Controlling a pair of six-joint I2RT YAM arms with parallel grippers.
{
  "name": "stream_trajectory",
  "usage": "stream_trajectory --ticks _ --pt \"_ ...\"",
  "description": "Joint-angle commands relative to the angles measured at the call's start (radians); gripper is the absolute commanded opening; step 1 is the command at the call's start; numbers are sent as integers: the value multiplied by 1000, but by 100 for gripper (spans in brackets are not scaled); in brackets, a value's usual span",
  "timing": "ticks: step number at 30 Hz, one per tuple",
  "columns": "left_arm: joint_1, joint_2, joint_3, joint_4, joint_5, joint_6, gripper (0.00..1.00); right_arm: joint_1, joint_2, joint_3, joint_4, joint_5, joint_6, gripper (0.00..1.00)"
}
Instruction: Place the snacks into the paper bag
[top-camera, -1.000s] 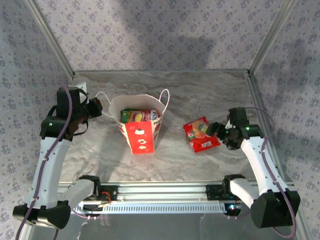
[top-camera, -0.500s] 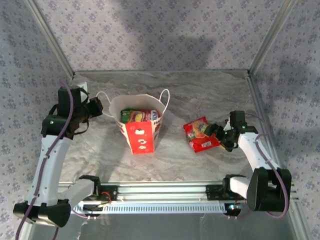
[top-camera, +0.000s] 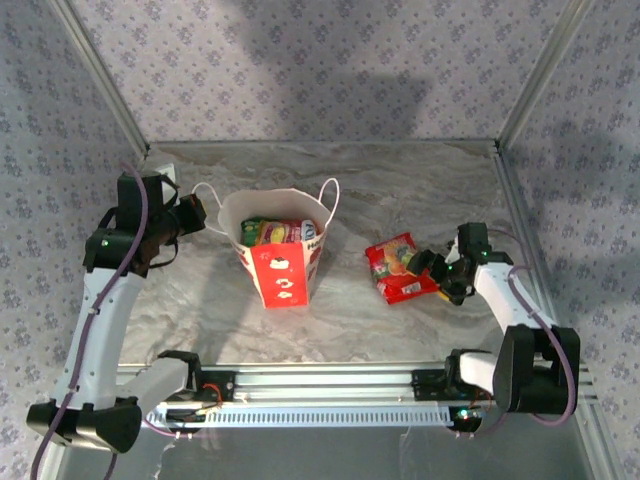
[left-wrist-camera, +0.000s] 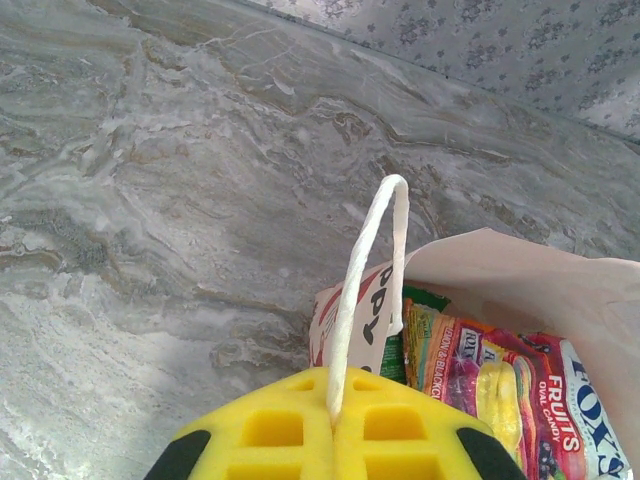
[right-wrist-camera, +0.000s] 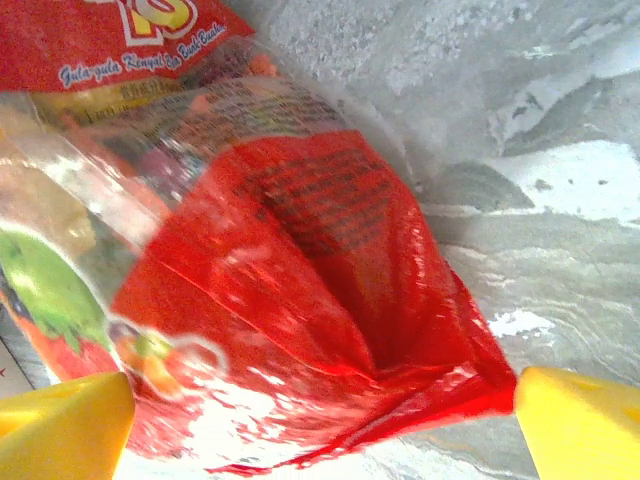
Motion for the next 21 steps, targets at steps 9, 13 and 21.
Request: stream_trajectory --ticks 9,13,21 --pt "-3 4 24 3 -5 8 2 6 7 -54 94 -59 23 100" --pt "-4 -3 18 1 -11 9 2 24 36 -61 139 -60 17 100" --pt "-3 10 18 8 -5 4 2 38 52 -102 248 -84 76 100"
